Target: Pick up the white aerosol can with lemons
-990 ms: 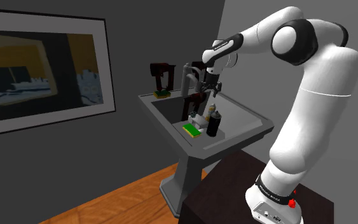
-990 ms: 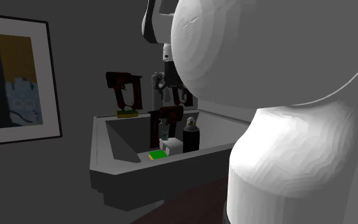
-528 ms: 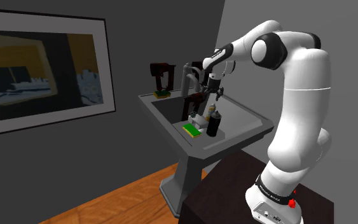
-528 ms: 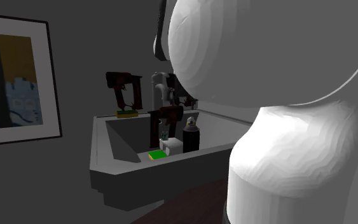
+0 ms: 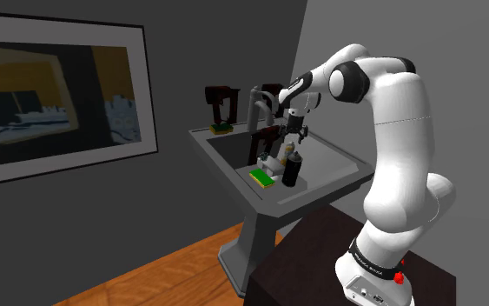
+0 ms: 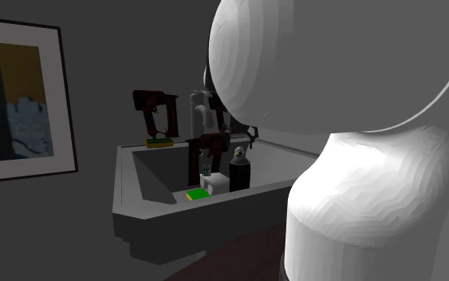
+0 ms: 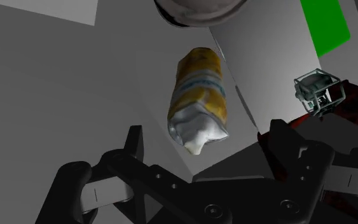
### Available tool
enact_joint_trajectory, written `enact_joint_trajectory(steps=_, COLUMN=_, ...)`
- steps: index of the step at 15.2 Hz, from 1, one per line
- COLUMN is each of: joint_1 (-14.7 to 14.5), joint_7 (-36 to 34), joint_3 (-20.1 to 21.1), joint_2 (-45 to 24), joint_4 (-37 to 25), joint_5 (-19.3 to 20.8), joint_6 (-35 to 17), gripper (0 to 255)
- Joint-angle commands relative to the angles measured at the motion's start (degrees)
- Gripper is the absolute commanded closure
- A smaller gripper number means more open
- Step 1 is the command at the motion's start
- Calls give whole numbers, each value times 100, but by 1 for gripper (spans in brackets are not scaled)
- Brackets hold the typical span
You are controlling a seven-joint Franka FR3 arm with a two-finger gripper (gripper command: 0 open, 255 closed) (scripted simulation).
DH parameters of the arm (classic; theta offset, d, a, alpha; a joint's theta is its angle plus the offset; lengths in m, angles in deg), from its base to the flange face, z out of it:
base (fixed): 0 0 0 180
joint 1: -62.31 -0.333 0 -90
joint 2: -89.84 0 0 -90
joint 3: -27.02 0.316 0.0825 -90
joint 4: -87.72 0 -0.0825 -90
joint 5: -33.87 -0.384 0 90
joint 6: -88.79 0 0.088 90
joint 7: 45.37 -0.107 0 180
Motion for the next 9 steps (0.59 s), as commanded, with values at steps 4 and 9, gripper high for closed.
enact_joint_trajectory(steps=4, joint_1=48, joint_7=57, joint_3=51, joint_2=-242, joint_4=53, joint_5=-86, joint_6=-288, gripper=0)
enact_joint_trajectory(steps=9, joint_1=45, joint_7=54, joint_3=53, joint_2=-243, joint_4=54, joint_5=-86, joint_6=-290, gripper=255)
